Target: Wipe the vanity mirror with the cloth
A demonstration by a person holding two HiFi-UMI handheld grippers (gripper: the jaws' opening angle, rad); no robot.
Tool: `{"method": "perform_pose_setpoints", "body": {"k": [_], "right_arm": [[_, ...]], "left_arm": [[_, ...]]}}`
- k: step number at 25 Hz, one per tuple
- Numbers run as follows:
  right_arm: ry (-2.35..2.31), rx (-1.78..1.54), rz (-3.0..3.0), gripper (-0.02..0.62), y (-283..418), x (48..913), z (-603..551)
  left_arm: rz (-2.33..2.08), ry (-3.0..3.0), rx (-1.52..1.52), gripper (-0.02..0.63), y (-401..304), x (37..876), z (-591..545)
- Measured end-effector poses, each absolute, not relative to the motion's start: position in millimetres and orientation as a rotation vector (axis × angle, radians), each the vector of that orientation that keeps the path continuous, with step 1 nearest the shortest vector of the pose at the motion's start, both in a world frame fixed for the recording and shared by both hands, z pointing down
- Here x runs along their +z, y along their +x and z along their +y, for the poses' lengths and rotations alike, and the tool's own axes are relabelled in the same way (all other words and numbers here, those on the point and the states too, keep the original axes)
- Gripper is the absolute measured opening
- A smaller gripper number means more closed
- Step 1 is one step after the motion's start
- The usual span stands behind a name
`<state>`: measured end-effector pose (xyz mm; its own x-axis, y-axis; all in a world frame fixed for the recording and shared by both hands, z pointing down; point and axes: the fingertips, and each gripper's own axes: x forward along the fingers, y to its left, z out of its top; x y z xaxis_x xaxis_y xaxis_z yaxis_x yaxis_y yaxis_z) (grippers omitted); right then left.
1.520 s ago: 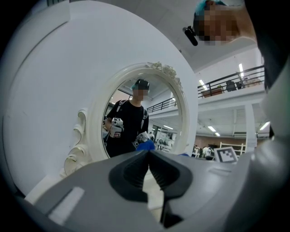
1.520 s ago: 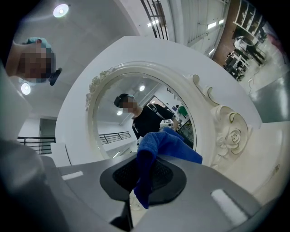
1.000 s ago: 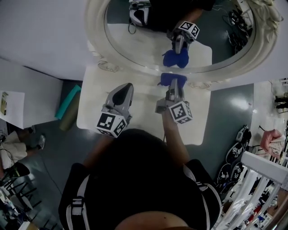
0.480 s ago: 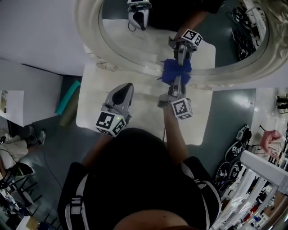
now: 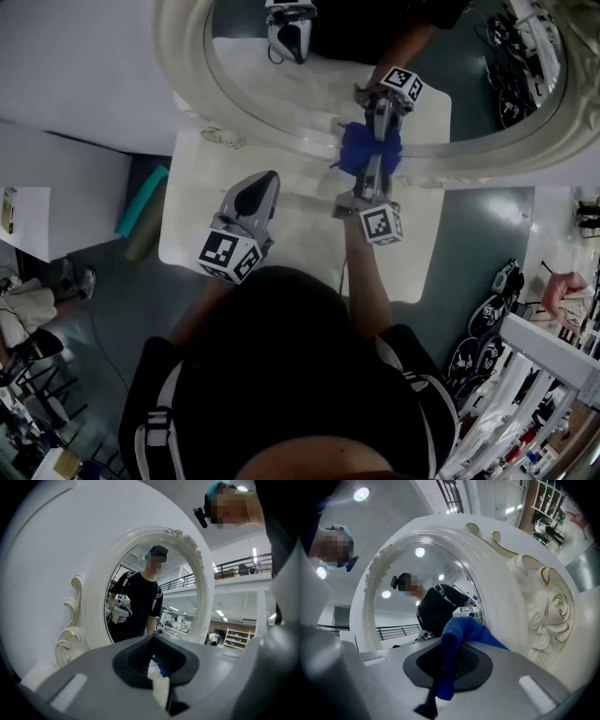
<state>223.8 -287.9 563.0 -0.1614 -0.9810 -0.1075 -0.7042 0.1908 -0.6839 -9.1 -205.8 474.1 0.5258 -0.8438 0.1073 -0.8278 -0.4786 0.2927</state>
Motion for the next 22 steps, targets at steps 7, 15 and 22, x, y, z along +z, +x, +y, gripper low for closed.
{"method": "perform_pose_setpoints", "body": {"k": [7, 15, 22], "right_arm": [[-1.549, -0.635, 1.943, 0.027, 227, 553, -288], [-1.507, -0.536, 1.958, 0.028, 230, 515, -285], [-1.483, -0.463, 1.967, 0.028, 241, 468, -285]], "left_arm": [[-1.384, 2.461, -0.092, 0.009, -12, 476, -205], [-1.383, 2.47, -0.115, 0.009, -23, 472, -200], [-1.373, 2.487, -0.148, 0.009, -21, 466, -197]]}}
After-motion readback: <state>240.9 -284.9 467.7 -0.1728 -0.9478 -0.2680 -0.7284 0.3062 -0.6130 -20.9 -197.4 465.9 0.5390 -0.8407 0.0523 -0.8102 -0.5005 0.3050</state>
